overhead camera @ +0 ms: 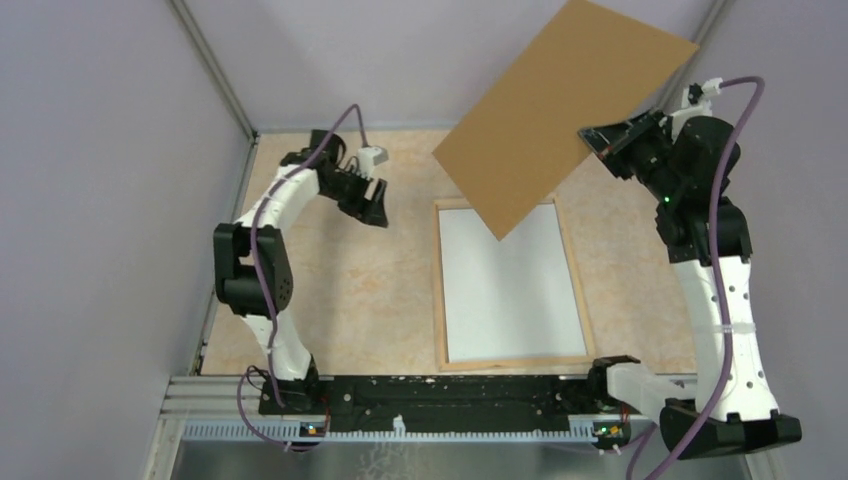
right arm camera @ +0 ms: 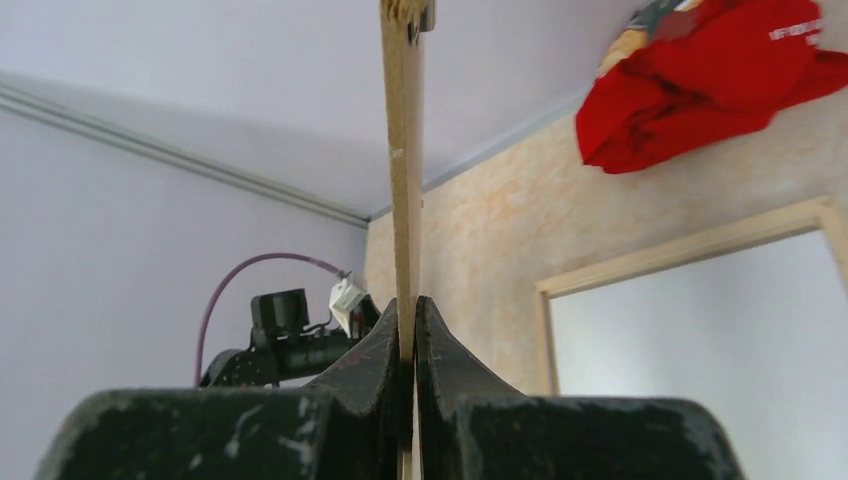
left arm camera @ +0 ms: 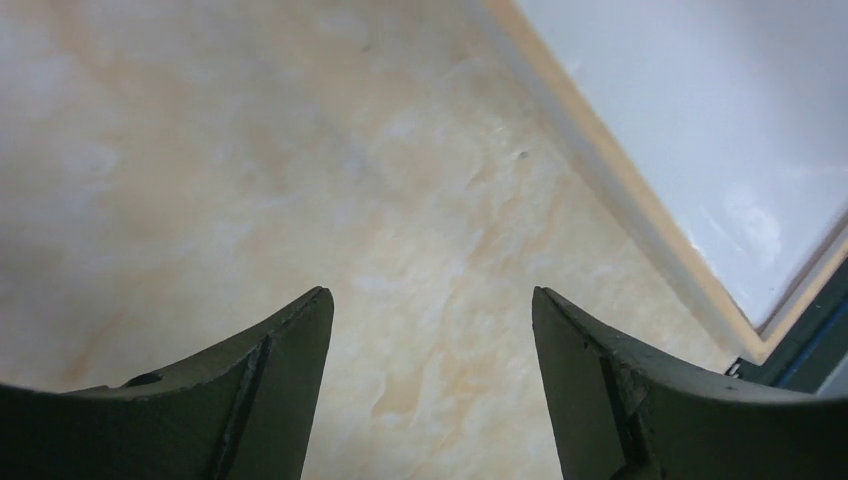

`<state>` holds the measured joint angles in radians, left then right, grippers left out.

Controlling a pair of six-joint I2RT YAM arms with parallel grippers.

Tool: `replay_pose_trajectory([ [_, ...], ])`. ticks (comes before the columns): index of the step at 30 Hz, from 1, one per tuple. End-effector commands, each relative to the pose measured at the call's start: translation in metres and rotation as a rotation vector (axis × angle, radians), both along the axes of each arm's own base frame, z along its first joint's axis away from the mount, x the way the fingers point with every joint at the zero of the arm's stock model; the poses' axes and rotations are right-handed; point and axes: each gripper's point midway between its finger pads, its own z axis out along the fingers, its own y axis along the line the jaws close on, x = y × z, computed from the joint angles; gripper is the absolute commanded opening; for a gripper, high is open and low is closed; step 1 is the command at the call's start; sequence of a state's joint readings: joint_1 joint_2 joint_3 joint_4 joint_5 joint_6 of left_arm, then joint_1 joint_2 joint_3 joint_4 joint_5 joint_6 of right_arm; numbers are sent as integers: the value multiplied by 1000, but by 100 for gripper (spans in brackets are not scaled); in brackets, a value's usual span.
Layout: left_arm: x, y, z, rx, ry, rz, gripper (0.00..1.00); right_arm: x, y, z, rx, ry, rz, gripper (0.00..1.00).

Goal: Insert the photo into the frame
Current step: Move the photo frame to the center of the board.

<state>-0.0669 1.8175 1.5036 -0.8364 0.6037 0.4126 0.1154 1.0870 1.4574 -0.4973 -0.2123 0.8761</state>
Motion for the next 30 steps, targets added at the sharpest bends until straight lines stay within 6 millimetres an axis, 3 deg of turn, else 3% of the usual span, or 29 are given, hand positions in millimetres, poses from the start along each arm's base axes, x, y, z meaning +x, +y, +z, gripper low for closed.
replay_pose_trajectory([
  [1, -11, -74, -12, -98, 80, -81, 79, -14, -25, -10, -75, 29, -59, 0],
  [5, -17, -123, -34, -74, 138, -133, 79, -28, -38, -13, -103, 37, -109, 0],
  [10, -17, -151, -64, -55, 201, -99, 76, -42, -47, -7, -128, 23, -152, 0],
  [18, -23, -164, -81, -40, 215, -85, 67, -52, -50, 6, -140, -11, -164, 0],
  [24, -30, -162, -106, 58, 196, -71, 58, -52, -48, 7, -133, -17, -155, 0],
  [30, -28, -156, -115, 120, 167, -46, 50, -54, -50, 8, -145, -21, -166, 0],
])
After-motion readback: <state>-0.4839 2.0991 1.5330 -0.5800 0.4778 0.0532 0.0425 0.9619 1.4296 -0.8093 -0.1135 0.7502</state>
